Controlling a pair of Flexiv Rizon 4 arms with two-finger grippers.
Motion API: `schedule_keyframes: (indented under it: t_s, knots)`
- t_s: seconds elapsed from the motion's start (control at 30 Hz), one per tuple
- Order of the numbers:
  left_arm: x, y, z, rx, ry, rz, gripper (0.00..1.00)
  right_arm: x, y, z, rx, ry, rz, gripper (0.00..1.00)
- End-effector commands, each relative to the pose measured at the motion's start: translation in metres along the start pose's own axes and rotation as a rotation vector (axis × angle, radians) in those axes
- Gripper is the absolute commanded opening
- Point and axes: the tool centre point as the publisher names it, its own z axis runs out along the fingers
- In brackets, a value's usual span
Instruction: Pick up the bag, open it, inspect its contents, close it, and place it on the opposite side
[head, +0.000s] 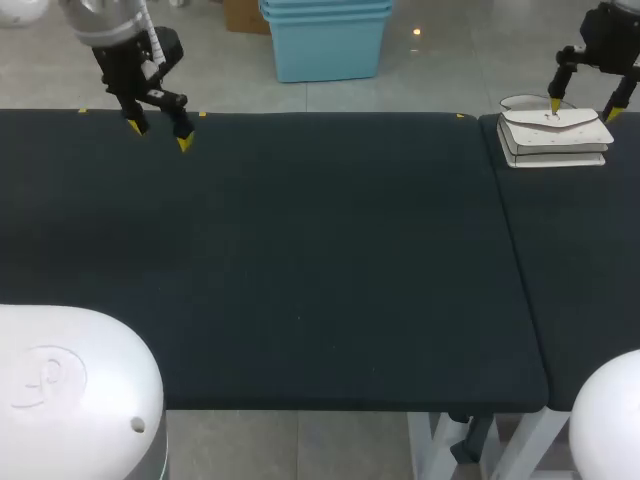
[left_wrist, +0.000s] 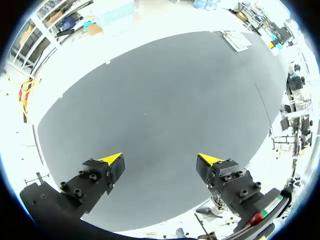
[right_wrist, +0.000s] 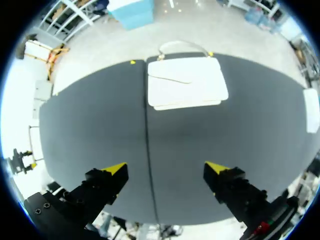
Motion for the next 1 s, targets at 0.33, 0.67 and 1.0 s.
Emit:
schedule_keyframes:
  t_s: [0.33,0.67,1.0]
  knots:
    - [0.023,0.015,0.021,0.479,0.167,0.623,1.0,-0.06,0.041,0.026,0.014,0.19,0.084,1.0]
    - [0.032,-0.004,0.045,0.569,0.316,0.888,1.0,-0.097,0.065,0.042,-0.019,0.264,0.194,1.0]
    - [0.04,-0.023,0.067,0.55,0.379,0.949,1.0,-0.114,0.084,0.058,-0.041,0.299,0.246,1.0]
